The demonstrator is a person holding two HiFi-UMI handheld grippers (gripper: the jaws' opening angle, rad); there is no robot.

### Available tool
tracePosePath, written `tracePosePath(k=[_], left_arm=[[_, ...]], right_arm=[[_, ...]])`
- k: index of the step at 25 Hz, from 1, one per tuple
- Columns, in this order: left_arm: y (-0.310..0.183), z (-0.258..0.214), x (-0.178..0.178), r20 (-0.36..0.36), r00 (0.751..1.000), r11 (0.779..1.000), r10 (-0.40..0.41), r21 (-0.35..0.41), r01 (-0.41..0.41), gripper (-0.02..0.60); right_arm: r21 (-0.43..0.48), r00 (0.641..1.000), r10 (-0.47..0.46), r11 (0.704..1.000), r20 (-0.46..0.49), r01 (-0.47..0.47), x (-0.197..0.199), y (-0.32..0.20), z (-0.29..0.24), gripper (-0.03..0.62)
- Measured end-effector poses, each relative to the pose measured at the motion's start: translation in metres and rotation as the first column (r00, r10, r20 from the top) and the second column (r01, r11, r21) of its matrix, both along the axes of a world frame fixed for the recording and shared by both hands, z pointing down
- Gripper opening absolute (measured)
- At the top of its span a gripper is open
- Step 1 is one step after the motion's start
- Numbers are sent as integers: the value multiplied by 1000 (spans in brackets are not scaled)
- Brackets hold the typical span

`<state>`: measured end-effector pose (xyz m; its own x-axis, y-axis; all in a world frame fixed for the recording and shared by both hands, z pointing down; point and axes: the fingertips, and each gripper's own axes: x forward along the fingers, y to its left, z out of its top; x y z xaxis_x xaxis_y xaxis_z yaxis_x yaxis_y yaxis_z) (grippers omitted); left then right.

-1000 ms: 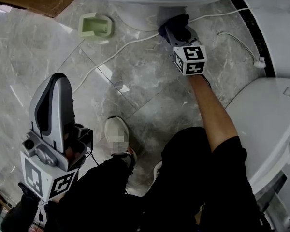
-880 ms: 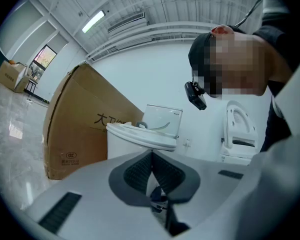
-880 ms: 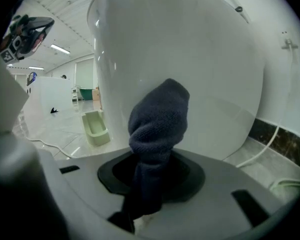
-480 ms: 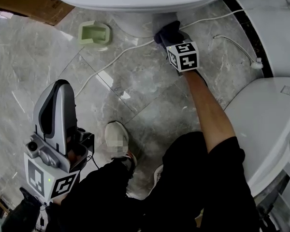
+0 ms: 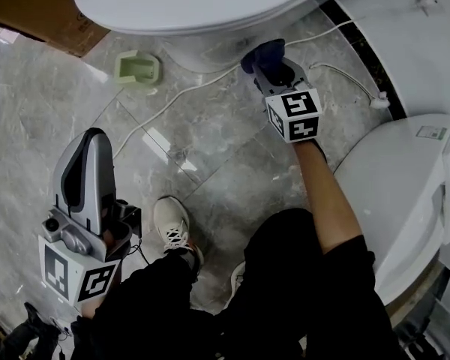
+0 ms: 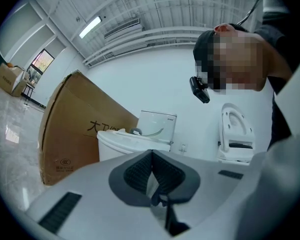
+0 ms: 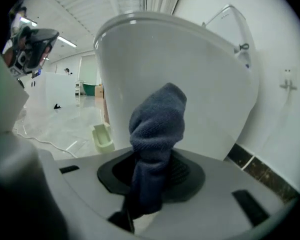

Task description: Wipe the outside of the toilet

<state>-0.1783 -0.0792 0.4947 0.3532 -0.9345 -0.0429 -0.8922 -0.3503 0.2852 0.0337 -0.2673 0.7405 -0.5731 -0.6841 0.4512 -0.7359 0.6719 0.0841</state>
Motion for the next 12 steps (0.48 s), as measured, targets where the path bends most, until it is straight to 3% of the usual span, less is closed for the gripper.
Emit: tracePosePath(k=[4,12], left_arm=[[5,-8,5,7,1000,1000,-10,21,9,9],[14,-12,15,25,1000,999,2,36,-3,10]], right_arm=[[79,995,11,997,100,-19,14,0,-68,115],[264,983,-69,964,171,22,14,15,-178,115]])
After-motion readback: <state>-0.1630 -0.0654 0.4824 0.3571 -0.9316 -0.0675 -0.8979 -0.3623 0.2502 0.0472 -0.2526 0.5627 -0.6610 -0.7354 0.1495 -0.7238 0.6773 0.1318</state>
